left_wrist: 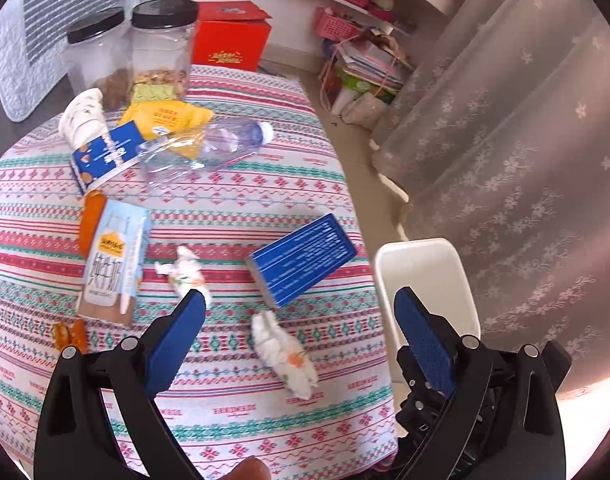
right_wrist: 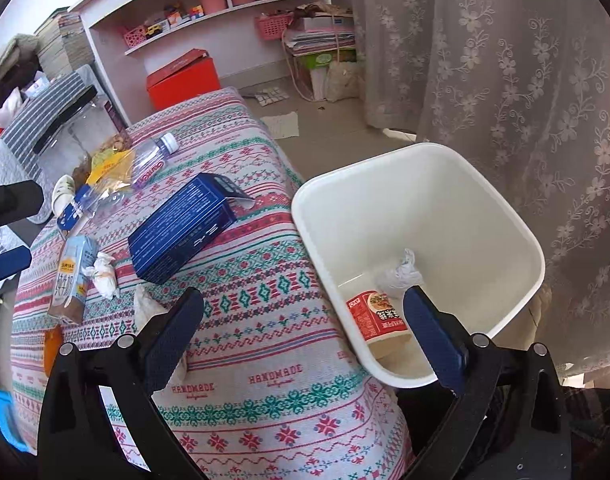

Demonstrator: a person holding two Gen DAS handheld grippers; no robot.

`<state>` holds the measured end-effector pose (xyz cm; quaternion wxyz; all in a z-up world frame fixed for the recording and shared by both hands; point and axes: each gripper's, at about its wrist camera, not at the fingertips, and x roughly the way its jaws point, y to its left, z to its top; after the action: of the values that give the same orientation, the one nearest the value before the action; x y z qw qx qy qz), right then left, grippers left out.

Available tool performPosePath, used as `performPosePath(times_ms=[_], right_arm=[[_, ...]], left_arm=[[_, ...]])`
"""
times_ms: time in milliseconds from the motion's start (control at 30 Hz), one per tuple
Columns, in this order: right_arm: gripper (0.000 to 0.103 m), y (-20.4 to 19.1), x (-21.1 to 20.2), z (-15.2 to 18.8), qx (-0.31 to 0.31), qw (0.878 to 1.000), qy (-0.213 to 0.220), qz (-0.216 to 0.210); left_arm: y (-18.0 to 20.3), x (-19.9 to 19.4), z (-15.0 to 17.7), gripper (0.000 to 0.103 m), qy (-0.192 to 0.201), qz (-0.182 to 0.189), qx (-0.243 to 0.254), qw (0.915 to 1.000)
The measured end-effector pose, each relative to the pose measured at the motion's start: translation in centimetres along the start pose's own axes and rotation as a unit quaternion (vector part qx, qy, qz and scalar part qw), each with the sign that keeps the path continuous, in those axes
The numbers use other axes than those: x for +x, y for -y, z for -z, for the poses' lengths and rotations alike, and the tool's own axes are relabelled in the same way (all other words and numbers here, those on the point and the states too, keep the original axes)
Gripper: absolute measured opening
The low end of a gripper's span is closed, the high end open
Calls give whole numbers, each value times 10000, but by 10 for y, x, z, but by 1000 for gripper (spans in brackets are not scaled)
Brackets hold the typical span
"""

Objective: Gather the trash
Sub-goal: 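Move the left tool back to the table and grasp the orange peel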

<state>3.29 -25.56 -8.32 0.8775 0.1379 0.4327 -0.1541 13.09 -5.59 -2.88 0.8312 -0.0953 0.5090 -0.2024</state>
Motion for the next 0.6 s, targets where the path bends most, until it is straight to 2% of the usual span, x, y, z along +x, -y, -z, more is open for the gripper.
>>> performPosePath(times_ms=[167, 333, 433, 600], right_arm=[[96, -25, 7, 6, -226, 9994, -166, -201], [96, -49, 12, 10, -411, 9979, -300, -406], [96, -60, 14, 14, -522, 9967, -368, -495], [96, -73, 18, 16, -661, 9950, -475, -587]], left_arm=[[-45, -13, 5, 92, -39, -368, -267, 9990], [-93, -20, 11, 92, -253, -738, -577, 9953], [-122, -18, 17, 92, -459, -968, -829, 9908], [-161, -4, 31, 92, -972, -1506, -1064, 9780]])
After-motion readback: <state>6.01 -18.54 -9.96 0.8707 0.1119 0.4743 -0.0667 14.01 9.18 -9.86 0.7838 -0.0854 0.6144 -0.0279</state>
